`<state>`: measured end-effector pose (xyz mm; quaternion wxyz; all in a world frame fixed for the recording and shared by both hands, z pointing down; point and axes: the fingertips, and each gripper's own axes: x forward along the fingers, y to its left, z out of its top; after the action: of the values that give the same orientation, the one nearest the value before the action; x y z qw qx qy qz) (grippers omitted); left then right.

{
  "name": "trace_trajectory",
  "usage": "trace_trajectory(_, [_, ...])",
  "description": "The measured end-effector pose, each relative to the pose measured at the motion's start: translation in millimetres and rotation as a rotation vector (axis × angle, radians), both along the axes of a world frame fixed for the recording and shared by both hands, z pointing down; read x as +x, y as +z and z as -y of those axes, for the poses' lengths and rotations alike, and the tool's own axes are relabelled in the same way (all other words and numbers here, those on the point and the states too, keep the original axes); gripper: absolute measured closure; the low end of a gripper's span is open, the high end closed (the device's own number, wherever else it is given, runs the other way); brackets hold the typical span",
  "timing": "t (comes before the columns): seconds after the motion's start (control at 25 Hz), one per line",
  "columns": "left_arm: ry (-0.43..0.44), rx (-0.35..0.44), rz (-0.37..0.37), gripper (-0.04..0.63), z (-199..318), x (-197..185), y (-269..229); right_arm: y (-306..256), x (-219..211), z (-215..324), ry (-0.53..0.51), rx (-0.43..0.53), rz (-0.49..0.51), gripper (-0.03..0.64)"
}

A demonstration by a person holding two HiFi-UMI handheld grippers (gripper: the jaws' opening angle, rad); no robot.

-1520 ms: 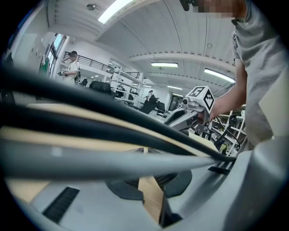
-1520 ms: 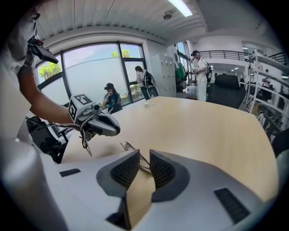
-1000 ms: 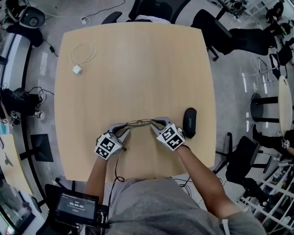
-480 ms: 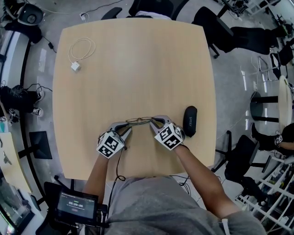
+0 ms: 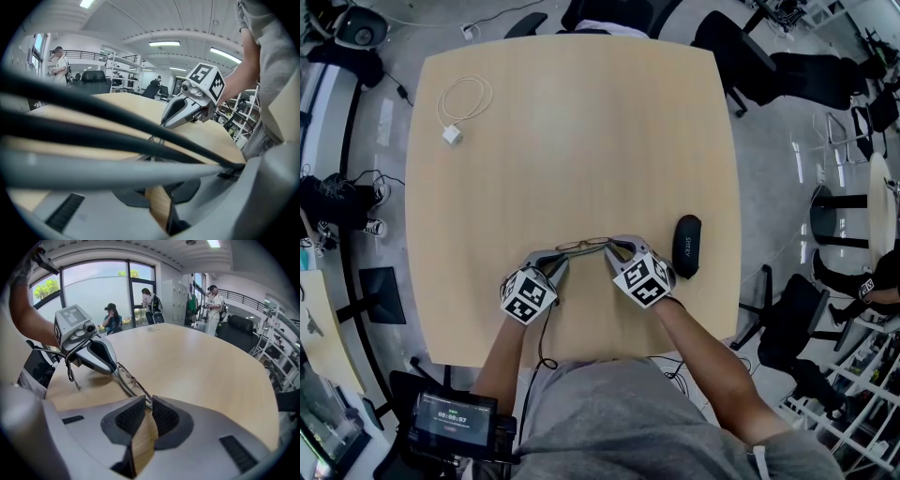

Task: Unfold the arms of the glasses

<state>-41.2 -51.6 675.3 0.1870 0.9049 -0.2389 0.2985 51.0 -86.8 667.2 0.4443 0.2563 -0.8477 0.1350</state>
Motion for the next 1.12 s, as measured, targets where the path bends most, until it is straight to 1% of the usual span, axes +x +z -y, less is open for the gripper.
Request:
trace_trajectory(0.48, [-0.009,0.002,0.022,0.563,-6,2,-3,2,4,-8,-0.010,-0.019,-0.013,0.583])
trace_trajectory(0.76, [-0.051,-0.049,0.036,0.563,-19,8,-2,4,5,-8,0.017,-0.026,-0.027,0.583])
trace_trajectory(0.96, [-0.089,-0.098,0.007,0.565,-32,13,-1,4,4,-8,0.035,-0.033,-0.034,0.583])
trace_trajectory(1.12, [-0.091,-0.125,-0.009,0.566,-45,20,-2,4,5,-9,0.042,-0.037,-0.033,0.583])
